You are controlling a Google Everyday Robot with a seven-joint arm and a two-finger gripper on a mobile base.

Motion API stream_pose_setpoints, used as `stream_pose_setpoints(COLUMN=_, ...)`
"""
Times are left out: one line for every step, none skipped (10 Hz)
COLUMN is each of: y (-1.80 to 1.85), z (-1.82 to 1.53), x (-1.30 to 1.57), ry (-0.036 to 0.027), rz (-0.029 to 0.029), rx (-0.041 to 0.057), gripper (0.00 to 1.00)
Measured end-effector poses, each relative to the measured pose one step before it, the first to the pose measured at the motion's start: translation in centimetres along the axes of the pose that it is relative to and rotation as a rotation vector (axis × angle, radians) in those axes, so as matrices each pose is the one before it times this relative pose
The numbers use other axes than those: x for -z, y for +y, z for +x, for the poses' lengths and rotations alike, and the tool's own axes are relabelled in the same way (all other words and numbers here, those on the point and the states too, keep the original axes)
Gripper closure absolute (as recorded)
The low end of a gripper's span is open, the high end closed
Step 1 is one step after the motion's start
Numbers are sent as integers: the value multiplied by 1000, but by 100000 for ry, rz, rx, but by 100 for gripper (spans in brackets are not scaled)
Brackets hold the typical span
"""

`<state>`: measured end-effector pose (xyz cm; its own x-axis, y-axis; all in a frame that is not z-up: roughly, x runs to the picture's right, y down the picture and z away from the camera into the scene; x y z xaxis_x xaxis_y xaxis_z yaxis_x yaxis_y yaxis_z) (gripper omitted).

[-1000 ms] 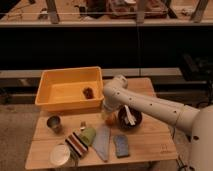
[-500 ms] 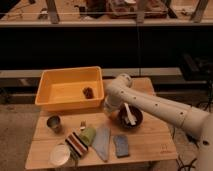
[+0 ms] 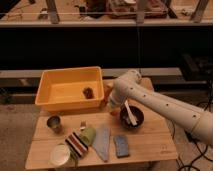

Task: Place apple in table surface

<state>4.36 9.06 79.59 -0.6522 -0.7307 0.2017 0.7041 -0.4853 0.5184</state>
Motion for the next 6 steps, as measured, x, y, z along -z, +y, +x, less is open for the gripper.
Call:
stream_pose_setpoints(y=144, z=189, x=1029, ry=2261, rz=440, rx=-267, gripper=86)
stream_pose_setpoints(y=174, z=476, x=2182, ry=4171, rz=398, rx=-70, gripper=83)
stream_pose_setpoints(y=82, z=370, x=1559, ry=2969, rz=201, rx=246, gripper=76)
stream_pose_setpoints(y=11, z=383, x=1616, ry=3501, rz=530, rx=216, gripper=69)
stream_pose_setpoints(y=13, z=354, x=1542, ry=3727, rz=505, rx=121, gripper=66)
stream_pose_setpoints(y=-56, z=299, x=1487, ry=5258, rz=1151, rx=94, gripper=66)
